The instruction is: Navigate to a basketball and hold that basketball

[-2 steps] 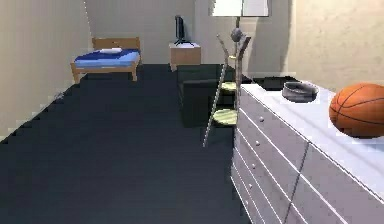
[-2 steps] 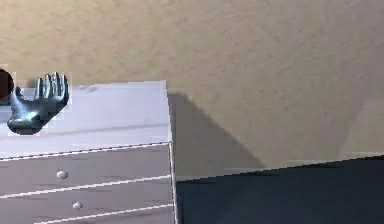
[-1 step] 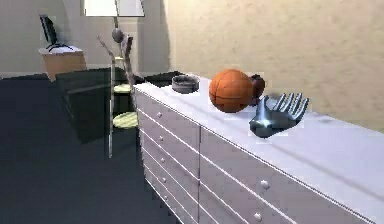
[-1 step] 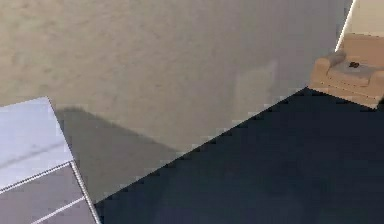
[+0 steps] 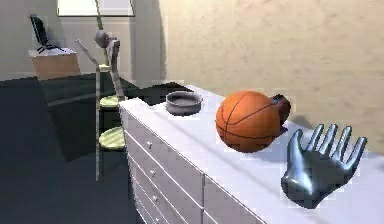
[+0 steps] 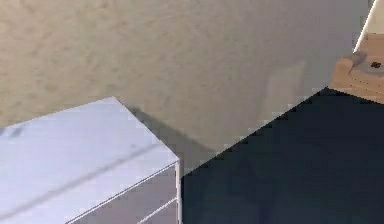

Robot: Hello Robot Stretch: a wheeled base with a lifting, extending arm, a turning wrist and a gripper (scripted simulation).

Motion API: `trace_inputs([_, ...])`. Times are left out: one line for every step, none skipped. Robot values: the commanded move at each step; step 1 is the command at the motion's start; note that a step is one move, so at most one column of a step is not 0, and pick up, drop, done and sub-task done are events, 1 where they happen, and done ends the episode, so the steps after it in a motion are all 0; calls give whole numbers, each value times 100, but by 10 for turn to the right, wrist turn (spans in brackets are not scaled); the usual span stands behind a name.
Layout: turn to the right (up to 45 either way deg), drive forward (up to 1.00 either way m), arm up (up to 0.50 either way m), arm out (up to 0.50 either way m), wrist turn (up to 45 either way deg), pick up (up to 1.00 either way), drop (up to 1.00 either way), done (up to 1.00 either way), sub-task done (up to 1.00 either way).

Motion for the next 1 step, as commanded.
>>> trace_inputs([-450,0,0,0,0,0,0,0,0])
